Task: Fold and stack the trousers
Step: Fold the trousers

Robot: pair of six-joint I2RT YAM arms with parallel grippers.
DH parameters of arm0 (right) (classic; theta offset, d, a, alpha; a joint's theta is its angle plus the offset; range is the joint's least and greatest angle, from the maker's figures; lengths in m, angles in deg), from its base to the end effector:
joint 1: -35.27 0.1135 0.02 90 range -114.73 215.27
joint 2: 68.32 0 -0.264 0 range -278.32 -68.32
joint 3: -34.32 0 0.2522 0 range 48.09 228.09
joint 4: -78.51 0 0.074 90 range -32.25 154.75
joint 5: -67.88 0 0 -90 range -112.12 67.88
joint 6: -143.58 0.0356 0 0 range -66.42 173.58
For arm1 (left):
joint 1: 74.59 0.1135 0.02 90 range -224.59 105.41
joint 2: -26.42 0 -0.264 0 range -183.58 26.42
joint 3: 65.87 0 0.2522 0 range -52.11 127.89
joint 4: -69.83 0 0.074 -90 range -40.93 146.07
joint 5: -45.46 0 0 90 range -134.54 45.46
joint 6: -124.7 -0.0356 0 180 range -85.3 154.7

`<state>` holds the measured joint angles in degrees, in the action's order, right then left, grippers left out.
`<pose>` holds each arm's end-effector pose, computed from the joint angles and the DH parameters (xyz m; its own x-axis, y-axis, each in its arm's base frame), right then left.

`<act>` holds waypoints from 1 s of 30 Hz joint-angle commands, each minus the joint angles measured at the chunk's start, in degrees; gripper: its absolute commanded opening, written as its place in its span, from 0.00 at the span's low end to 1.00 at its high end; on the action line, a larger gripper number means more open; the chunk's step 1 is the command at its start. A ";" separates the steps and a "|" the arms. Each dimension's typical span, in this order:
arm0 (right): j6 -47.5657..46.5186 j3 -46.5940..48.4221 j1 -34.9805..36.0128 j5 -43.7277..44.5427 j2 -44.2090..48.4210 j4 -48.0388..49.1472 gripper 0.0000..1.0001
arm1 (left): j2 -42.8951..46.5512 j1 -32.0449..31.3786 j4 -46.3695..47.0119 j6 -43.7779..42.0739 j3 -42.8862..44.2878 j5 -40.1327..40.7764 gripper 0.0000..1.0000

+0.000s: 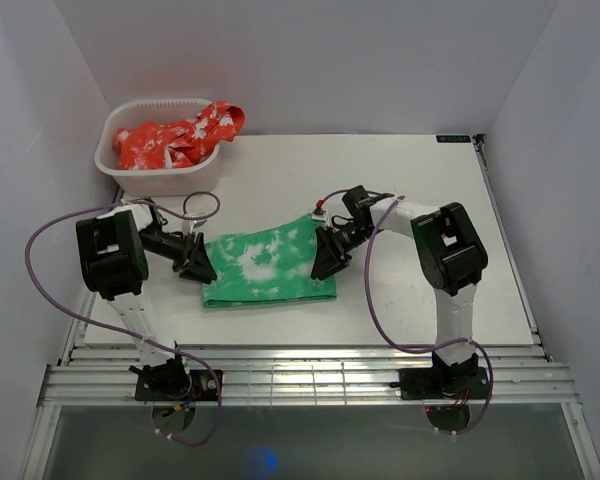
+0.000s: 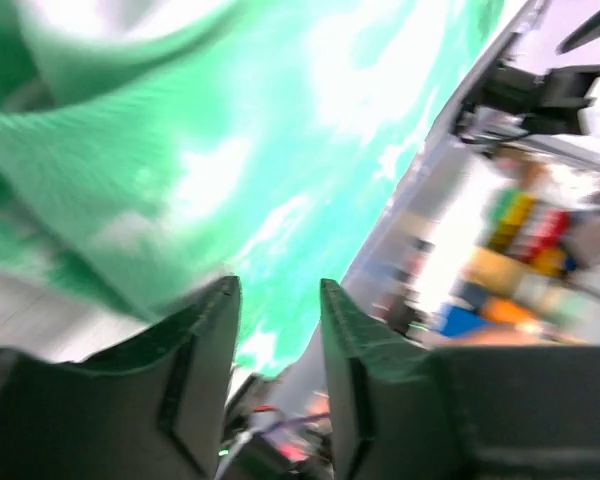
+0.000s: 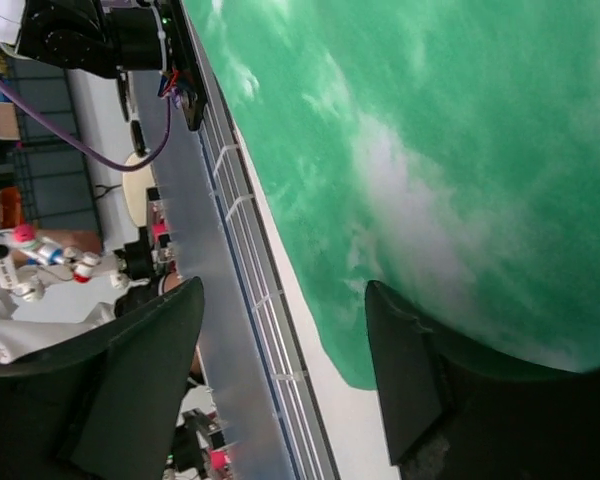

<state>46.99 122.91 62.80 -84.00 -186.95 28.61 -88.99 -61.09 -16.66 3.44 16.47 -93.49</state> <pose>0.3231 0.2038 0.1296 -0.8267 -0.4919 -0.2732 -0.4523 0.2922 0.8426 0.2947 0.0431 0.1296 -0.9903 0.1127 0.0813 -0.0014 0.5770 -0.8167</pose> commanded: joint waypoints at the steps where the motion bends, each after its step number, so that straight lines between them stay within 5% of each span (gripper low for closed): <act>1: -2.11 8.12 -1.16 0.46 7.70 0.28 0.73 | 9.23 0.65 -1.09 -8.63 7.16 -2.45 0.50; 8: -0.89 22.64 -2.04 1.24 2.64 0.98 0.82 | 13.64 0.22 12.84 3.55 7.45 -10.64 0.54; 17: 14.76 19.29 -4.49 4.66 -12.32 20.49 0.79 | 1.87 0.13 33.69 21.41 3.58 -7.92 0.52; 24: 11.98 20.88 -7.31 10.90 -10.32 18.66 0.77 | 1.06 0.65 32.22 21.53 9.01 -4.49 0.51; 30: 0.01 19.23 -2.50 20.98 5.67 10.48 0.85 | 14.58 0.74 23.95 16.32 16.06 1.19 0.71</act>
<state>55.08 142.56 56.59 -71.39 -192.55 41.57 -86.08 -60.77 9.75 23.09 28.07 -96.87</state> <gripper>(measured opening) 0.833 0.688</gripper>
